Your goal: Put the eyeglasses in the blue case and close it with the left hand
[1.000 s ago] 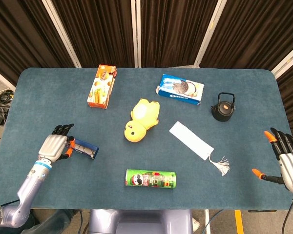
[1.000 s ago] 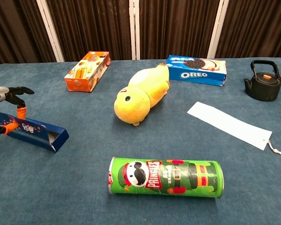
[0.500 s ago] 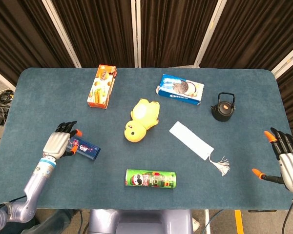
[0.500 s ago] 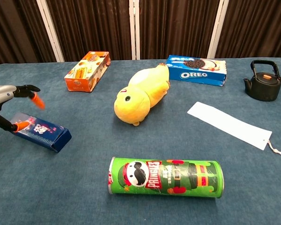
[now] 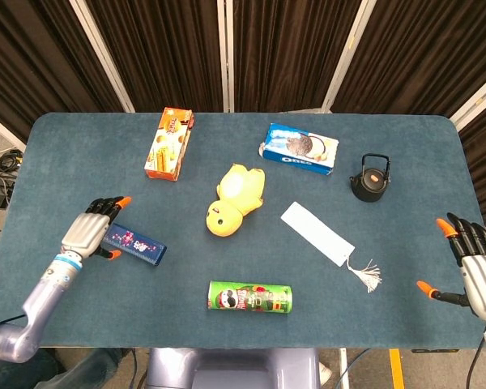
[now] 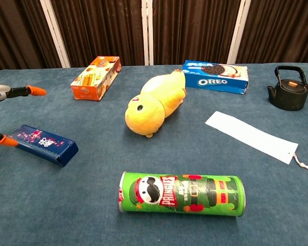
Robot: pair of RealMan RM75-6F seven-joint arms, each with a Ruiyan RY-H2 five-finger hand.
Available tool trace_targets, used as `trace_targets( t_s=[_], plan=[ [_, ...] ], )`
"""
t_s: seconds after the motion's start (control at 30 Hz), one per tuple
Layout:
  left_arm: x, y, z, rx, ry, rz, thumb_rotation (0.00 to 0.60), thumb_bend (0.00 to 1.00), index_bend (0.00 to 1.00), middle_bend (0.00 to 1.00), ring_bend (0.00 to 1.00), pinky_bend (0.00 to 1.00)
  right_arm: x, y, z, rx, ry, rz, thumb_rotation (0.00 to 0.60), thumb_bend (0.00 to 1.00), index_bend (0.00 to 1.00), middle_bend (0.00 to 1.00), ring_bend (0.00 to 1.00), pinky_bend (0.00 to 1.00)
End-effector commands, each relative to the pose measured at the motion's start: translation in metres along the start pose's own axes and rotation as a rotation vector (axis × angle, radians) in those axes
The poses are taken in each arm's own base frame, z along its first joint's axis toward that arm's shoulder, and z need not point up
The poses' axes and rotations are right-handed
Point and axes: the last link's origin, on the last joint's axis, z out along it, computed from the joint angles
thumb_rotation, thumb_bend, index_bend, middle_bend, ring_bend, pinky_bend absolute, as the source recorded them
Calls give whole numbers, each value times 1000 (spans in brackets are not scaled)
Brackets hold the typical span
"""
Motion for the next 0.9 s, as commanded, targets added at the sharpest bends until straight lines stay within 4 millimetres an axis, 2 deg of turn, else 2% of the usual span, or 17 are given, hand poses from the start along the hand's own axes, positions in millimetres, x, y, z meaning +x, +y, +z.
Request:
trace_targets(
  t_s=[0.03,0.17,0.33,0.5,0.7,0.9],
  plan=[
    [-4,-1,0,-5,-38,18,600,0,110,0,0,0,0,0,0,1,-2,0,600,0,0,0,0,0],
    [-10,2,5,-5,-56,12,600,0,169,0,0,15,-1,-1,0,1,-5,1,600,0,0,0,0,0],
    [-18,13,18,-14,-68,13,600,5,208,31,33,108,-2,0,1,-3,-9,-1,600,0,0,0,0,0],
    [-22,17,23,-11,-71,31,600,23,321,225,211,339,-3,1,2,-5,-13,-1,600,0,0,0,0,0],
    [-24,20,28,3,-73,29,600,43,397,327,302,397,-4,0,2,-3,-16,-1,600,0,0,0,0,0],
    [-25,23,29,5,-68,41,600,46,441,374,340,412,-4,0,2,-3,-15,0,600,0,0,0,0,0]
  ],
)
